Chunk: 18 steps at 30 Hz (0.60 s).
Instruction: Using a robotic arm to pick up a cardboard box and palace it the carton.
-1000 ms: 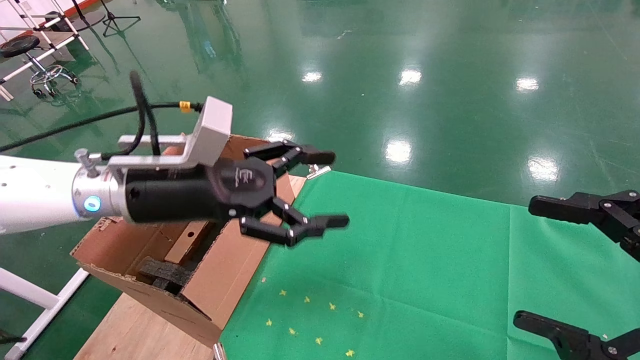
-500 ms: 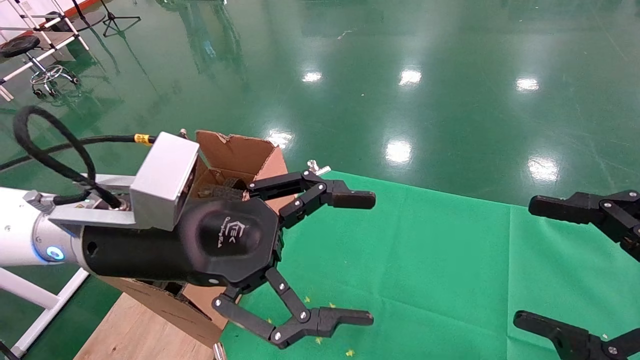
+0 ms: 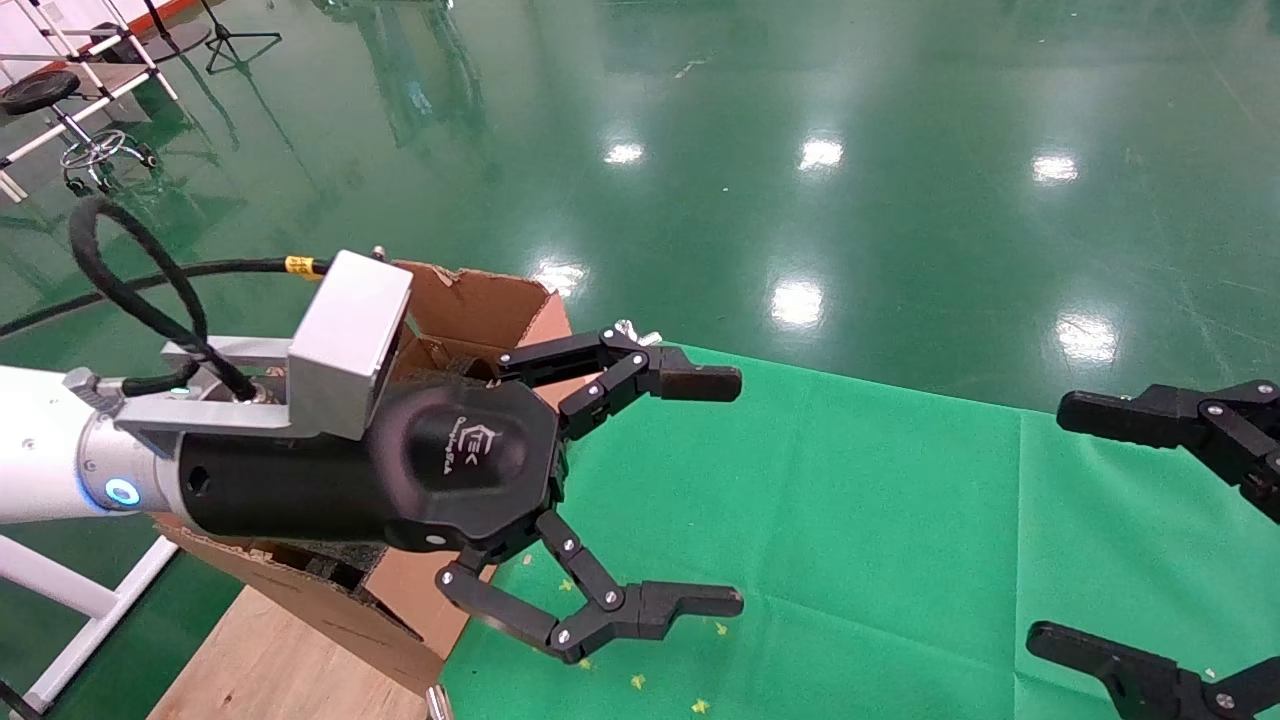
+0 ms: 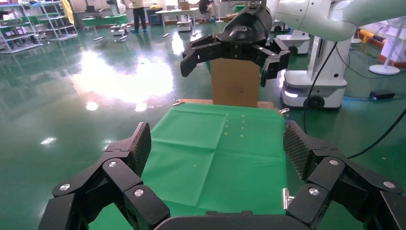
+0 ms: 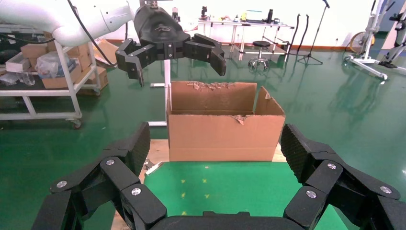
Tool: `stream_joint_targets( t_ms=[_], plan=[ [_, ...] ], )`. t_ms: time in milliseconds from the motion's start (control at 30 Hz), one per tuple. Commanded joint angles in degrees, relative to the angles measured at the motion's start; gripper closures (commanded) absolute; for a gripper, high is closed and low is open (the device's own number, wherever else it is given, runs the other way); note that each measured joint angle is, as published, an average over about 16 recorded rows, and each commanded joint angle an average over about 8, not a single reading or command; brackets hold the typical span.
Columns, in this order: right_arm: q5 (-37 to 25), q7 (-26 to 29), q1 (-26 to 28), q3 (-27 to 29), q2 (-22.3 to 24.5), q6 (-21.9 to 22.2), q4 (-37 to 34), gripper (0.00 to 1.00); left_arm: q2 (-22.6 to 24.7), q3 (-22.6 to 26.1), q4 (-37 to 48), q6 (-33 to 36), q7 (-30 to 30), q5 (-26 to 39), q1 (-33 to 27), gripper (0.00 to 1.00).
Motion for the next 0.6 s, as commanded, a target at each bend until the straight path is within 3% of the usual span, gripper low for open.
stream_joint_targets(
  t_ms=[33,600],
  plan=[
    [0.0,0.0,0.0,0.0,0.0,0.0,0.0,0.0,0.01,0.08,0.16,-0.05,-0.03,0.14,-0.12,0.0],
    [0.0,0.0,0.0,0.0,0.0,0.0,0.0,0.0,0.07,0.3,0.66,-0.2,-0.11,0.59,-0.47,0.0]
  ],
)
